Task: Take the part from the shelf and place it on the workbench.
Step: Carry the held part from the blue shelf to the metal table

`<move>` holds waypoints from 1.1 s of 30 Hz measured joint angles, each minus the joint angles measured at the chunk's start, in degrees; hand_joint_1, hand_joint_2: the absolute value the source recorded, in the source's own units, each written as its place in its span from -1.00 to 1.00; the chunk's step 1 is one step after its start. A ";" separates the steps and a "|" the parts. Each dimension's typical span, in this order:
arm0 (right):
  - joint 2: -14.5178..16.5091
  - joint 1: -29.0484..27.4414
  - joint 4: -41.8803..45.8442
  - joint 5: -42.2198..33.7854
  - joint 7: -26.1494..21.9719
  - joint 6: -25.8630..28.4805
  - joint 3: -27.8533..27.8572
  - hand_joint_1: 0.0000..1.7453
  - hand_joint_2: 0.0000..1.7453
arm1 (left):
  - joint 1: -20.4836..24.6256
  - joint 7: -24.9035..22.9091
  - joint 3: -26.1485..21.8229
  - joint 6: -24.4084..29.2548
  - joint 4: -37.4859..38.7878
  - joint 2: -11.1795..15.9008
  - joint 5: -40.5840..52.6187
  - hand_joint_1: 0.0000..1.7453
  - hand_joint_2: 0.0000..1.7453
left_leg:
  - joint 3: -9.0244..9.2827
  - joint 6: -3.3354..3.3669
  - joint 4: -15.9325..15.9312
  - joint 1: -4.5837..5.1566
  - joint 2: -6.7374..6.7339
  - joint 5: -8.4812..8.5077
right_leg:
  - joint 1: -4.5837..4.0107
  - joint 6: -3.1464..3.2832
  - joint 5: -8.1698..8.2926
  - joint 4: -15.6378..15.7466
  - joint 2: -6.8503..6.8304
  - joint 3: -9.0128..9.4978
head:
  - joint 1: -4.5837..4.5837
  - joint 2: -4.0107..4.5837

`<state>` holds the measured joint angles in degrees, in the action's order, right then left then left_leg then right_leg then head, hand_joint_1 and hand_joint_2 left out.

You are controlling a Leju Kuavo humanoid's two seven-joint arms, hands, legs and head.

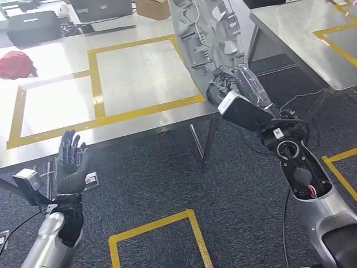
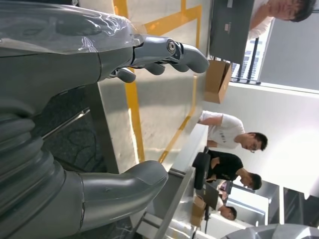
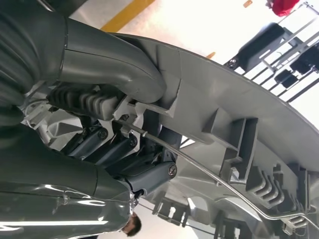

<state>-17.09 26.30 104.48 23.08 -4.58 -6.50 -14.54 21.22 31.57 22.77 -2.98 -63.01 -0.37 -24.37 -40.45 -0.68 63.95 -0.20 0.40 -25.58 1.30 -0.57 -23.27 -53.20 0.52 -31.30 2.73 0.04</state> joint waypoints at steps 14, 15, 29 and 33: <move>-0.03 -0.07 -0.04 -0.02 0.05 1.11 -0.14 1.00 1.00 | 1.67 1.56 0.02 -1.98 2.42 -1.25 0.22 -1.00 1.00 | 7.50 4.04 -10.94 1.08 0.12 2.98 | -0.46 -2.07 -6.10 -15.80 -0.15 -8.34 | 1.19 0.00; -0.08 -0.18 0.01 -0.04 0.20 1.17 -0.11 1.00 1.00 | 1.77 1.77 0.02 -2.34 2.70 -1.43 0.28 -1.00 1.00 | 8.12 4.06 -10.90 1.27 0.14 2.51 | -0.68 -1.60 -3.27 -11.94 -0.15 -7.20 | 1.37 0.00; -0.34 -0.03 0.11 -0.09 0.64 1.71 -0.32 1.00 1.00 | 3.73 2.83 0.02 -3.42 6.10 -1.88 0.37 -1.00 1.00 | -2.78 0.22 4.41 0.01 -0.01 -2.46 | -0.37 0.36 -1.12 0.70 0.01 1.38 | -0.01 0.00; -0.34 0.19 -0.16 -0.08 0.36 1.72 -0.61 1.00 1.00 | 3.70 2.82 0.02 -3.16 6.55 -1.67 0.36 -1.00 1.00 | 1.83 0.52 -10.01 -0.13 -0.34 6.75 | -0.17 -0.88 -3.73 0.67 0.05 4.06 | -0.42 0.00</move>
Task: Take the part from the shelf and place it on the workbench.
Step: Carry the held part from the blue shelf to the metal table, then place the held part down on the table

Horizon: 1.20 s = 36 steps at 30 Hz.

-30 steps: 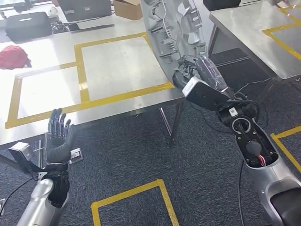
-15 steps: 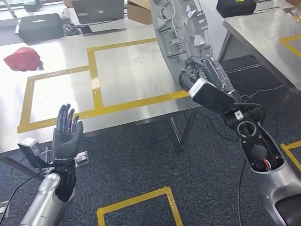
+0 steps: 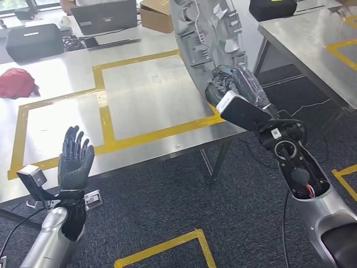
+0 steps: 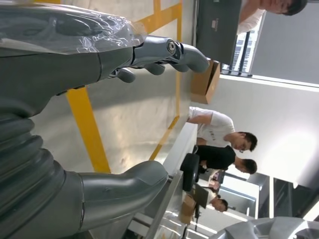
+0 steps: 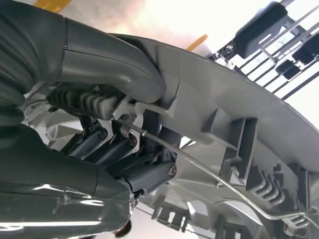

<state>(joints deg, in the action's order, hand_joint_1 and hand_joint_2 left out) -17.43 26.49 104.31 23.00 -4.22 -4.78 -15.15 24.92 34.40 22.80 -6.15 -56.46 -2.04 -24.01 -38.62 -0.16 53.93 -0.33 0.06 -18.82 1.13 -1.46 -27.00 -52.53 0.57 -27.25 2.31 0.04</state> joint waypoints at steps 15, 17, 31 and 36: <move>-0.01 0.00 -0.79 0.00 -0.55 0.04 -0.16 1.00 1.00 | -0.64 0.05 0.00 0.14 0.97 -0.09 0.00 -1.00 1.00 | 11.40 2.15 -1.16 0.38 1.02 -8.90 | -0.47 -0.66 6.89 -2.59 -0.39 -11.84 | 2.06 0.00; -0.03 0.01 -0.82 -0.01 -0.54 0.11 -0.11 1.00 1.00 | -0.67 0.09 0.00 0.14 1.09 -0.15 0.00 -1.00 1.00 | 12.42 1.57 -0.61 0.65 1.19 -9.93 | -0.64 -0.21 9.63 -0.28 -0.27 -11.10 | 1.88 0.00; -0.03 0.04 -1.55 0.78 -1.05 -0.02 -0.56 1.00 1.00 | -0.78 0.69 0.00 -0.33 2.11 -0.18 0.65 -1.00 1.00 | -2.39 1.60 -0.62 0.99 0.53 2.34 | -0.59 -0.02 -0.17 -0.84 0.73 -1.07 | 0.39 0.00; -0.41 2.11 -2.19 3.42 -0.91 -2.73 -0.57 1.00 1.00 | 0.89 1.54 0.07 -1.26 2.36 -1.50 0.85 -1.00 1.00 | -1.09 3.01 -0.81 0.68 0.57 1.89 | -0.51 -1.46 -4.65 -5.75 0.31 -2.36 | 0.87 0.00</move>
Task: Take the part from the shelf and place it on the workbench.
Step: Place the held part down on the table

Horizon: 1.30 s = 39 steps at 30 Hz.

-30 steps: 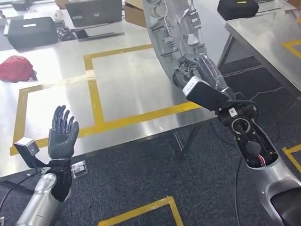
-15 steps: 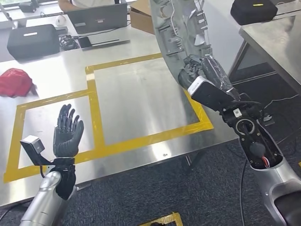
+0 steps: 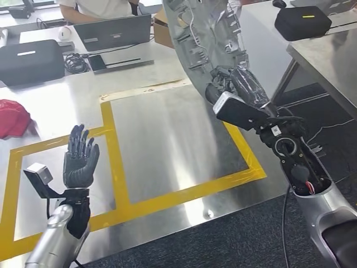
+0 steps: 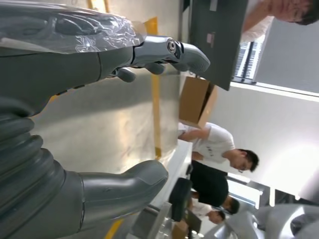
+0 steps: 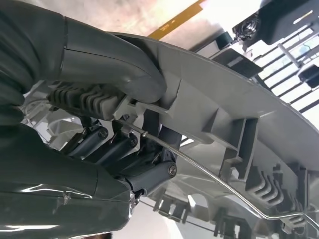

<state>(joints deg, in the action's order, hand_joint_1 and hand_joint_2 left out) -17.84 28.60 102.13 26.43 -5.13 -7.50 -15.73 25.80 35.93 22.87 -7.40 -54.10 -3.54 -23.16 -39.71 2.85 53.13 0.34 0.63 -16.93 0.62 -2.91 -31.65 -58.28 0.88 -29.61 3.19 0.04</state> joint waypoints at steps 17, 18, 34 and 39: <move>-0.34 4.08 -9.34 2.93 -2.92 -3.99 -4.27 1.00 1.00 | 0.41 1.67 0.98 -0.86 2.34 -1.47 0.78 -1.00 1.00 | 3.42 0.04 0.86 0.61 0.76 -3.78 | -0.19 0.44 8.48 4.04 -0.07 -3.96 | 0.17 0.00; -0.34 4.15 -9.63 2.86 -2.92 -3.97 -4.48 1.00 1.00 | 0.43 1.68 0.98 -0.86 2.40 -1.47 0.79 -1.00 1.00 | 3.46 -0.01 0.75 0.60 0.75 -3.75 | -0.20 0.51 8.46 4.04 -0.06 -3.97 | 0.09 0.00; -0.42 4.43 -12.08 2.05 -2.50 -3.40 -6.73 1.00 1.00 | 1.26 2.02 1.00 -1.62 3.37 -1.45 1.60 -1.00 1.00 | 3.57 -0.83 0.39 0.53 0.74 -3.64 | -0.21 0.96 8.44 4.05 -0.09 -3.97 | -0.16 0.00; -0.43 4.42 -12.48 2.11 -2.53 -3.43 -7.02 1.00 1.00 | 1.27 2.03 1.00 -1.62 3.49 -1.45 1.73 -1.00 1.00 | 3.57 -0.83 0.43 0.60 0.75 -3.64 | -0.17 0.94 8.46 4.09 -0.09 -3.91 | -0.15 0.00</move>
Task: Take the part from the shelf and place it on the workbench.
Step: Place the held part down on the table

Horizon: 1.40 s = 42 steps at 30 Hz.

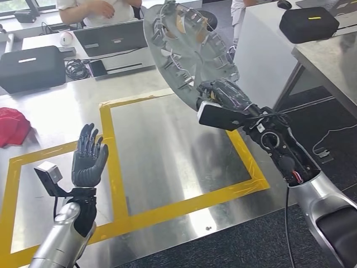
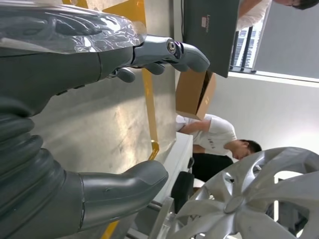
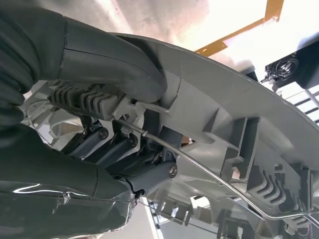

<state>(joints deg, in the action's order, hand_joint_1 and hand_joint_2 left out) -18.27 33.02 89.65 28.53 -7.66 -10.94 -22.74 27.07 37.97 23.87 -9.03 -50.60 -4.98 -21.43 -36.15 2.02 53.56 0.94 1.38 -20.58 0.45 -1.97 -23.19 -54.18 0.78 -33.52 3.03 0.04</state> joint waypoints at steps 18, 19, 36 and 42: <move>-1.80 -0.09 6.73 -0.22 6.42 -13.96 -2.57 1.00 1.00 | -0.89 -1.01 0.00 1.39 -0.08 0.58 0.07 -1.00 1.00 | 0.01 0.00 0.05 0.03 0.01 0.00 | 0.06 -0.03 0.02 0.01 -0.02 0.02 | -0.04 0.00; -1.99 -0.19 7.48 -0.37 6.64 -14.20 -2.60 1.00 1.00 | -0.92 -1.01 0.00 1.40 -0.08 0.62 0.07 -1.00 1.00 | 0.01 0.00 0.05 0.03 0.01 0.00 | 0.06 -0.03 0.02 0.01 -0.02 0.01 | -0.04 0.00; -5.96 -3.03 16.42 -2.66 10.18 -20.41 -4.42 1.00 1.00 | -0.93 -0.95 -0.03 1.39 -0.20 1.17 0.20 -1.00 1.00 | 0.02 0.00 0.06 0.04 0.01 -0.01 | 0.06 -0.03 0.03 0.02 -0.03 0.05 | -0.03 0.00; -7.62 -3.00 18.55 -5.85 12.85 -22.35 -5.67 0.00 0.00 | -1.41 -1.28 -0.15 1.46 -0.39 1.53 0.37 -1.00 1.00 | 0.02 0.01 0.06 0.04 0.01 -0.01 | 0.06 -0.03 0.03 0.02 -0.04 0.06 | -0.04 0.00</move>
<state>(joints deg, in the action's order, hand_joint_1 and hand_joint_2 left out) -25.89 30.02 108.20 22.69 5.19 -33.29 -28.41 25.66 36.69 23.71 -7.57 -50.99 -3.45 -21.05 -36.13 2.03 53.62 0.99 1.40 -20.59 0.51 -2.00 -23.16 -54.16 0.75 -33.46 2.99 0.04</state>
